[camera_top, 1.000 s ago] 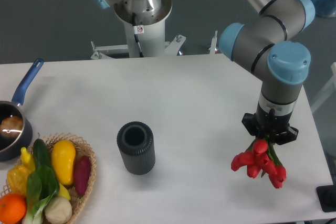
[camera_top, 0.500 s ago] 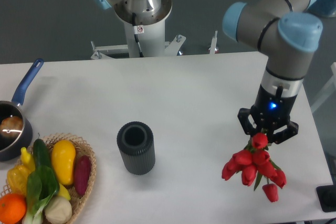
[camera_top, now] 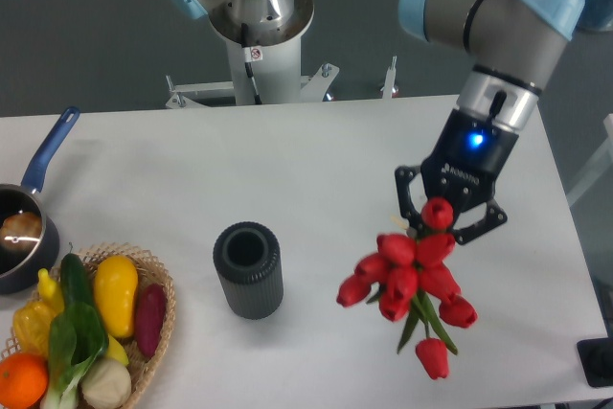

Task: Insert the flowers into the vase
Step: 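Lift the tulip bunch and carry it over the grey vase, then lower the tulip stems down into the grey vase opening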

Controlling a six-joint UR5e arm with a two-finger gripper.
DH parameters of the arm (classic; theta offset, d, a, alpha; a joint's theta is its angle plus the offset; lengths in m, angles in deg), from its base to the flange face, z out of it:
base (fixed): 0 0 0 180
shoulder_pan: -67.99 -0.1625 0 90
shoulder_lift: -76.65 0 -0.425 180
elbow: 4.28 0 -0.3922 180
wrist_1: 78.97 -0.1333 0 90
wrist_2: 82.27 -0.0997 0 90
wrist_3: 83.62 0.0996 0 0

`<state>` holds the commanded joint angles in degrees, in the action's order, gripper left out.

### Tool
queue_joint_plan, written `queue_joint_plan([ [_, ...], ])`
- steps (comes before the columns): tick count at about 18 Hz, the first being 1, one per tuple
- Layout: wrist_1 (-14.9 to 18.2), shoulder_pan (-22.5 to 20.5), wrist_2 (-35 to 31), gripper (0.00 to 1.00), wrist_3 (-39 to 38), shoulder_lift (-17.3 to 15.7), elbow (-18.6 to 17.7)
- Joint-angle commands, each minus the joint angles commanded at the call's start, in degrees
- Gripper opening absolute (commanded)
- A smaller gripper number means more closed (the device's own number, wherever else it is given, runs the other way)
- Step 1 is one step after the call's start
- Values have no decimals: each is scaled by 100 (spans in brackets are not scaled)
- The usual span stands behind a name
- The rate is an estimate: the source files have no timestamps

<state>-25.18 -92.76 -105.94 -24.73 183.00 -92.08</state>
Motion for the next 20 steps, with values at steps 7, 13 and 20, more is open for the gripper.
queue_joint_plan([
  [7, -62, 78, 1689, 0, 299, -124, -264],
  [13, -70, 377, 1998, 0, 404, -80, -396],
  [20, -62, 456, 2596, 0, 659, -115, -801],
])
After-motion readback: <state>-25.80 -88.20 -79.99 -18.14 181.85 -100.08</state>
